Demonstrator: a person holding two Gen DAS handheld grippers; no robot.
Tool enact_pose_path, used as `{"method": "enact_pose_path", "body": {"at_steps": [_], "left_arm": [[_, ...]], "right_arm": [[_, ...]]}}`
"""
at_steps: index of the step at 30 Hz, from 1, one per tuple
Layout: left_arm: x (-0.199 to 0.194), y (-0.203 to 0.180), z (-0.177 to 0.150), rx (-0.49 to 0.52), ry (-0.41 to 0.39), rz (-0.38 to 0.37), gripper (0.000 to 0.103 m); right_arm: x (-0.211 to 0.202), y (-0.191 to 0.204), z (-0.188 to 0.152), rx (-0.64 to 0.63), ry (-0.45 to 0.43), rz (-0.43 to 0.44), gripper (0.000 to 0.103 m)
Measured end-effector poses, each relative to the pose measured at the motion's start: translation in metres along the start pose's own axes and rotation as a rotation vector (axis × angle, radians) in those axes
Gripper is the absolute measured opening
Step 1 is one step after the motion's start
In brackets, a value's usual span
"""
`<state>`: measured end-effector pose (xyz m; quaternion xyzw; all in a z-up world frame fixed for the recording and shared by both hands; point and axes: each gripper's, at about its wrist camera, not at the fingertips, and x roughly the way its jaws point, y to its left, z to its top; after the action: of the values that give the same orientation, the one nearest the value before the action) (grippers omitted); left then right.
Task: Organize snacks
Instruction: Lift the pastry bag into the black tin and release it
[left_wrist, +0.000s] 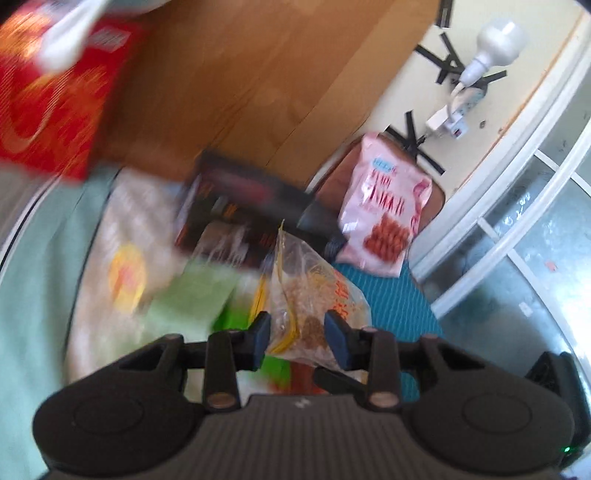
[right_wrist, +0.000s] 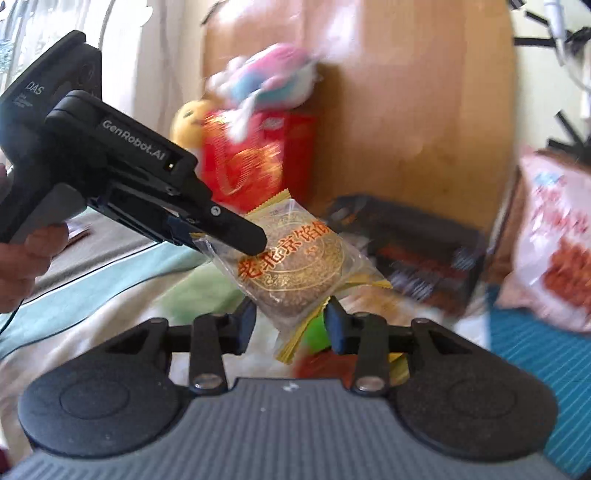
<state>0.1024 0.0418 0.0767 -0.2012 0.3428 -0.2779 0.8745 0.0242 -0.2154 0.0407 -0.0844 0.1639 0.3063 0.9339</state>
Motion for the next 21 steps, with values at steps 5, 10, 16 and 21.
{"method": "enact_pose_path", "body": {"at_steps": [5, 10, 16, 21], "left_arm": [[0.054, -0.002, 0.063, 0.029, -0.068, 0.022, 0.033], [0.107, 0.023, 0.093, -0.037, -0.055, 0.074, 0.034], [0.128, 0.035, 0.091, -0.036, -0.044, 0.119, 0.04], [0.093, 0.029, 0.072, -0.045, -0.06, 0.05, 0.041]], "right_arm": [[0.057, -0.065, 0.04, 0.107, -0.005, -0.021, 0.043], [0.108, -0.093, 0.052, 0.138, 0.072, -0.04, 0.044], [0.107, -0.107, 0.049, 0.147, 0.033, -0.097, 0.051], [0.06, -0.105, 0.033, 0.214, -0.027, -0.072, 0.052]]}}
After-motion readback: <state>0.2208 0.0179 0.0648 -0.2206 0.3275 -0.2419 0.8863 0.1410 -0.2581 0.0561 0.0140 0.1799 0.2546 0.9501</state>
